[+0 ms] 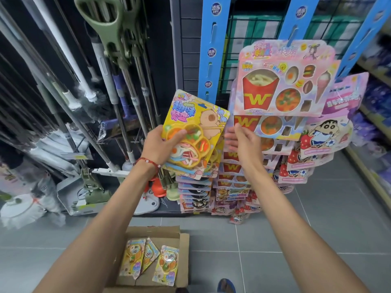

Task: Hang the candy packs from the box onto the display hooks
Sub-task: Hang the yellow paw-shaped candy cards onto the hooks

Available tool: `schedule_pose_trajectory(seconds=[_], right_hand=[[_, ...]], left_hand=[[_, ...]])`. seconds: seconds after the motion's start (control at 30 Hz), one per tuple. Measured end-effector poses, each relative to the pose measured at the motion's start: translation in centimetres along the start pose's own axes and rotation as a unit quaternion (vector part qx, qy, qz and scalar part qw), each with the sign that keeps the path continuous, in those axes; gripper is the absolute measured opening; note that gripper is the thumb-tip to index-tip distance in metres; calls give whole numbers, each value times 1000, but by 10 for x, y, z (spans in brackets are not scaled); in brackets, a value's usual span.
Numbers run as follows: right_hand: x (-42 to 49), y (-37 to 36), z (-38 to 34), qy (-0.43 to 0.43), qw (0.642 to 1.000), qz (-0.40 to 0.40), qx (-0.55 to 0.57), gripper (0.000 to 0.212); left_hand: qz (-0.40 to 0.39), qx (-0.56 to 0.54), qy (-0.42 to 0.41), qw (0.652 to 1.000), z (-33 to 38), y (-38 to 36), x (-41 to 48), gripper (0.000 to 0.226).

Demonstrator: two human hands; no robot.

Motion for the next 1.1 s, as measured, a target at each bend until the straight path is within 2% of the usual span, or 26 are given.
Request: schedule_pose_trajectory(seconds=[0.33,0.5,0.67,0.9,1.1], right_hand=[[11,-1,4,-33,999,-3,2,33],[14,0,4,-26,1000,-1,-4,34],[14,-1,4,-22,1000,2,-3,34],[13,-2,6,-19,1000,15,2,33],[11,0,6,-16,999,37,13,29]], left_hand=[[70,3,-20,997,18,3,25,41],[69,21,-14,997,12,4,24,64],[78,26,-19,996,20,-8,25,44],[100,87,-53,990,23,-11,24,51],[96,91,-53,990,23,-19,19,50]])
Point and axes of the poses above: each hand's wrist, its own x-axis towards the middle knuckle, its own y-axis out of the back of the hand, z = x × y, the point moved 5 cm from there along x, towards the middle knuckle, and after that the axes turned 7 degrees about z, right-handed, at the moved point
